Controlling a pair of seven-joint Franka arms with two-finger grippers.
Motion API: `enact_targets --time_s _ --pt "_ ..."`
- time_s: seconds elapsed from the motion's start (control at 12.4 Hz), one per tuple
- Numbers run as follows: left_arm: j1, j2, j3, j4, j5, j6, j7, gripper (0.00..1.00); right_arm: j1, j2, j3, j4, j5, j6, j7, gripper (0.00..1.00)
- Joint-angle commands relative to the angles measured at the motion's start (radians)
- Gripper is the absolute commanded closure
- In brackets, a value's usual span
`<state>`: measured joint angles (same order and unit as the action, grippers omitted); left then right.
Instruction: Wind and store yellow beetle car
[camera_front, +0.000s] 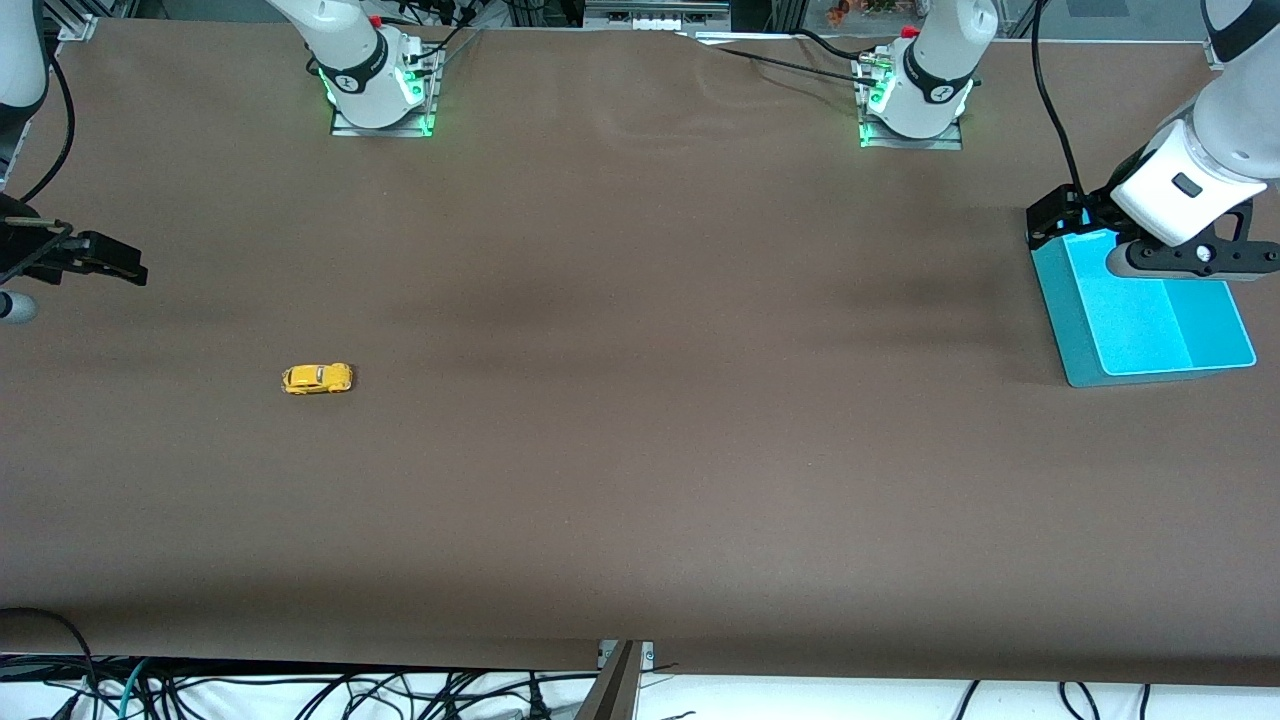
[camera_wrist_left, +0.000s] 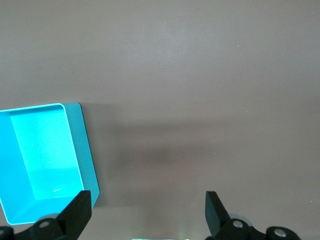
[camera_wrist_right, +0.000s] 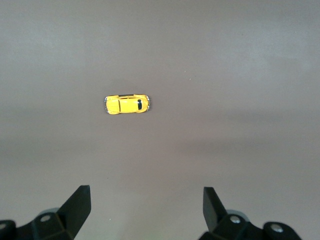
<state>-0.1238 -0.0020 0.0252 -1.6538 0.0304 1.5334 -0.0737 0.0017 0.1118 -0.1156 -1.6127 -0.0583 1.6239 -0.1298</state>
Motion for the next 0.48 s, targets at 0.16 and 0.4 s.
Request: enact_targets --time_s 0.16,0.4 --pt "0.004 -0.004 -0.005 0.006 0.006 0.001 0.005 0.0 -0.016 -0.004 0.019 0.002 -0.009 -0.007 -0.002 0.01" --pt "0.004 -0.006 -0.005 0.006 -0.029 0.001 0.005 0.0 -0.014 -0.004 0.019 0.002 -0.008 -0.009 -0.002 0.01"
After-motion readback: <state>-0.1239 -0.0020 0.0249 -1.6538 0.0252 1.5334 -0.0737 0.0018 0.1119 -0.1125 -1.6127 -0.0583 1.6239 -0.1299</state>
